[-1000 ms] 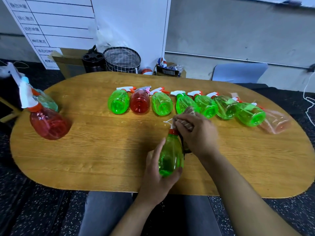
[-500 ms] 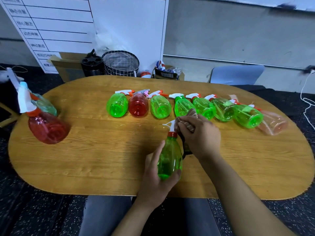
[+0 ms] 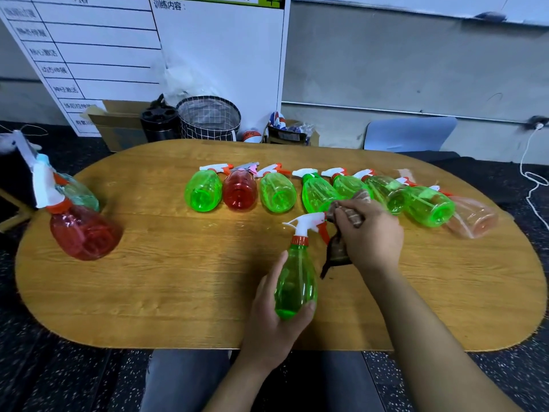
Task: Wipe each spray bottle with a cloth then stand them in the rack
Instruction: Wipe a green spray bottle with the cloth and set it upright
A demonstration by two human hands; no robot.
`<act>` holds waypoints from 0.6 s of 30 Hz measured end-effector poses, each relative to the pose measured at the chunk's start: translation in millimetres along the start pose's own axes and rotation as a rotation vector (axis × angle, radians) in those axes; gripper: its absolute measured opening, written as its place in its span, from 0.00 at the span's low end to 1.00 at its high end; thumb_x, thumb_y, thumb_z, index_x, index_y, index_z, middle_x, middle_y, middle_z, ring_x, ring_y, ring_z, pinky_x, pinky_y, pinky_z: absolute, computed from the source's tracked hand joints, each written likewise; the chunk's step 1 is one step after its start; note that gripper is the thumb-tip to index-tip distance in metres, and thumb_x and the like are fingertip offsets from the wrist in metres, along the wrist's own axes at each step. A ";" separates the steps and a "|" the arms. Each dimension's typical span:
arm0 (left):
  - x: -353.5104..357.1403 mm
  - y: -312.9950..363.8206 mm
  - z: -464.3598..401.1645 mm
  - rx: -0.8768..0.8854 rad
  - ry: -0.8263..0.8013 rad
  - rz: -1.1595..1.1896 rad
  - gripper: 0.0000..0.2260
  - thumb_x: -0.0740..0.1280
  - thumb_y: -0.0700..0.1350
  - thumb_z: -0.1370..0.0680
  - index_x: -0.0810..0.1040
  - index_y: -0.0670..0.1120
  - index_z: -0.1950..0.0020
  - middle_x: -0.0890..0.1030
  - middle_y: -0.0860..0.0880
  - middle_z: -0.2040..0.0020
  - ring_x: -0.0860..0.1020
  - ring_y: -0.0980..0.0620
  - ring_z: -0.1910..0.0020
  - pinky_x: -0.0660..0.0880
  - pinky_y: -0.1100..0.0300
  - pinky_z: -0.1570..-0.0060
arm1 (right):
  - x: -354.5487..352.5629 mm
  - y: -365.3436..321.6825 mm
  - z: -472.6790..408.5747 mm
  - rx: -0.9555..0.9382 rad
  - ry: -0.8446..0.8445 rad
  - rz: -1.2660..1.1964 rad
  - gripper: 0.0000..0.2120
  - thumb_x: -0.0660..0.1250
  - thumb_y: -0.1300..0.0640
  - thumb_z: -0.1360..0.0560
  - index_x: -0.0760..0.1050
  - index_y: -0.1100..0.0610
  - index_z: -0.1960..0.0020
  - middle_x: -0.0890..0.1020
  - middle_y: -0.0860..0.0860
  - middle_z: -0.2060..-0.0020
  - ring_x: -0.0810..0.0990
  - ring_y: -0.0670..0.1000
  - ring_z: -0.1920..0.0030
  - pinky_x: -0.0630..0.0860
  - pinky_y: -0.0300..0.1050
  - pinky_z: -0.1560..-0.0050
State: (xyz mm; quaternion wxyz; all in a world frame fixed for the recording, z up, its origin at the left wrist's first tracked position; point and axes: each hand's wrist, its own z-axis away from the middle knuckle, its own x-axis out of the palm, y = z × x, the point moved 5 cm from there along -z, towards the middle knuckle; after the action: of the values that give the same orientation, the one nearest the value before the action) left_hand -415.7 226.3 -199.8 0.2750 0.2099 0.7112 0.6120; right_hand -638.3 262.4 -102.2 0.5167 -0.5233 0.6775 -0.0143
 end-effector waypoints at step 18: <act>-0.5 -7.2 1.0 0.008 0.008 0.023 0.41 0.76 0.62 0.27 0.62 0.65 0.17 0.70 0.62 0.22 0.71 0.63 0.24 0.70 0.66 0.30 | -6.8 19.1 50.8 -0.077 -0.007 -0.083 0.08 0.80 0.53 0.27 0.86 0.50 0.49 0.87 0.49 0.55 0.85 0.53 0.58 0.80 0.50 0.61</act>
State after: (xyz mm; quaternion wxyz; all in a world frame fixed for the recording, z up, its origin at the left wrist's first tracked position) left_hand -414.4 225.6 -206.9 0.2641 0.2167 0.7122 0.6132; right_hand -615.8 302.4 -131.9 0.4976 -0.5703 0.6535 -0.0078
